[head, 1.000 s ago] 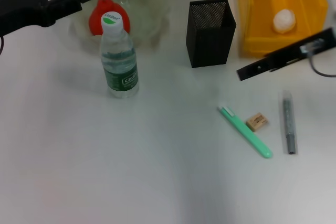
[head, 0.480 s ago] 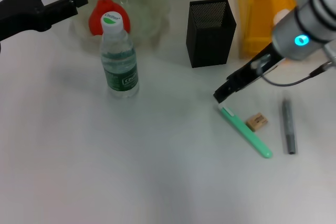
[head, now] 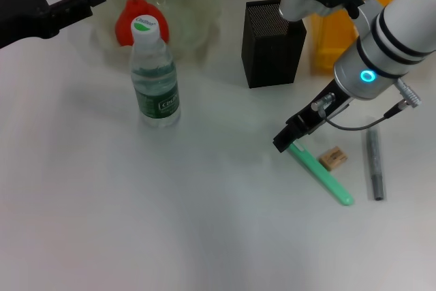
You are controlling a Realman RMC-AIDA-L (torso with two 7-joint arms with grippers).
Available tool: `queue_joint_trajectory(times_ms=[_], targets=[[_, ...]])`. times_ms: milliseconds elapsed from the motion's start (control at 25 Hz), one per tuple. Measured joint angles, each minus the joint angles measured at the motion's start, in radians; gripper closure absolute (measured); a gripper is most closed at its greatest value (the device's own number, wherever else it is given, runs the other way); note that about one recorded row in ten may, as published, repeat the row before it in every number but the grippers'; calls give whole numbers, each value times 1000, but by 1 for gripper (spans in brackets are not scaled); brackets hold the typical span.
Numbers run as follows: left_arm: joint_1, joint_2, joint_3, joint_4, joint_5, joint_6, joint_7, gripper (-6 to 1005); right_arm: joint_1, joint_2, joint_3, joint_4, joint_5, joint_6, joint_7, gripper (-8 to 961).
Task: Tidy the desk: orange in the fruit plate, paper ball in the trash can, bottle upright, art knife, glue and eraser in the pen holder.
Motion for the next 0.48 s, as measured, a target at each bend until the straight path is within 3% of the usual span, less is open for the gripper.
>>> queue_joint_trajectory(times_ms=[480], targets=[[-8,0,-12,-12,0,-3,0,300,8,1,-27,53,0,47,1,374]])
